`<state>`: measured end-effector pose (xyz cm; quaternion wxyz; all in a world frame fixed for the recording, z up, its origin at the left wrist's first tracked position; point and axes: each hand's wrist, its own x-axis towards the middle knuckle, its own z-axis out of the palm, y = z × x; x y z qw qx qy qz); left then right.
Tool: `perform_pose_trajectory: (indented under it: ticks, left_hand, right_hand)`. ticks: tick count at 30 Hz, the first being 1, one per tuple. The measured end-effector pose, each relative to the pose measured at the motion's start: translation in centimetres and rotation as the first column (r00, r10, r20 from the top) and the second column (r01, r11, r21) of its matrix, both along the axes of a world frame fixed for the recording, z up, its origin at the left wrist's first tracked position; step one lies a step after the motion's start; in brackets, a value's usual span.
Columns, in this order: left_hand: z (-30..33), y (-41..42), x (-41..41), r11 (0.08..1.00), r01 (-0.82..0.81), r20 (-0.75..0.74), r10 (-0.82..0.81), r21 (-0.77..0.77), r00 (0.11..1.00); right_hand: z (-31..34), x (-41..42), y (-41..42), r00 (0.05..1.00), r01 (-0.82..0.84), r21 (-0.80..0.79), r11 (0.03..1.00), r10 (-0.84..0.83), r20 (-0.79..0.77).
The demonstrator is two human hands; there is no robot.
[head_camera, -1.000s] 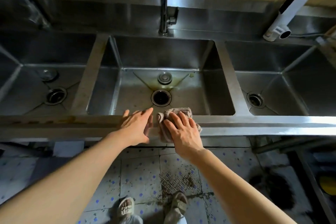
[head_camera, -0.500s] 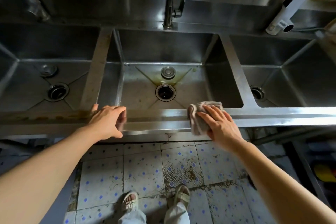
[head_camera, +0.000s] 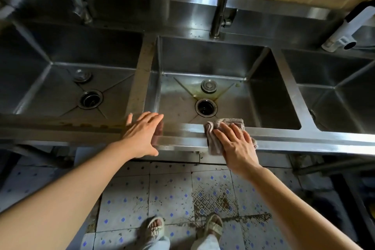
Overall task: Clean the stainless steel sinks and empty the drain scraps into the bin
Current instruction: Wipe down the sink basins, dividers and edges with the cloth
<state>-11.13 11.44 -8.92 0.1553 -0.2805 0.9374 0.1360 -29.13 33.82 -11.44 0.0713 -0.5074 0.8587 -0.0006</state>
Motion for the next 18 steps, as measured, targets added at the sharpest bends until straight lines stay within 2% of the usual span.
perform_pose_trajectory:
  ticks: [4,8,13,18]
  left_hand:
    - [0.5,-3.5,3.8,0.989,-0.122,0.081,0.129,-0.086,0.988]
    - [0.6,-5.9,6.8,0.976,-0.192,0.162,0.206,-0.099,0.965]
    - [0.6,-7.0,7.4,0.974,-0.200,0.103,0.211,-0.106,0.972]
    - [0.6,-7.1,7.1,0.967,-0.223,0.112,0.237,-0.122,0.965]
  right_hand:
    - [0.3,4.2,-4.1,0.999,-0.026,0.040,0.999,0.025,0.039]
    - [0.9,9.0,-9.6,0.989,-0.112,0.066,0.992,0.105,0.103]
    - [0.3,12.5,-14.4,0.969,-0.204,0.012,0.979,0.200,0.142]
    - [-0.3,10.7,-13.9,0.939,-0.282,-0.078,0.956,0.292,0.180]
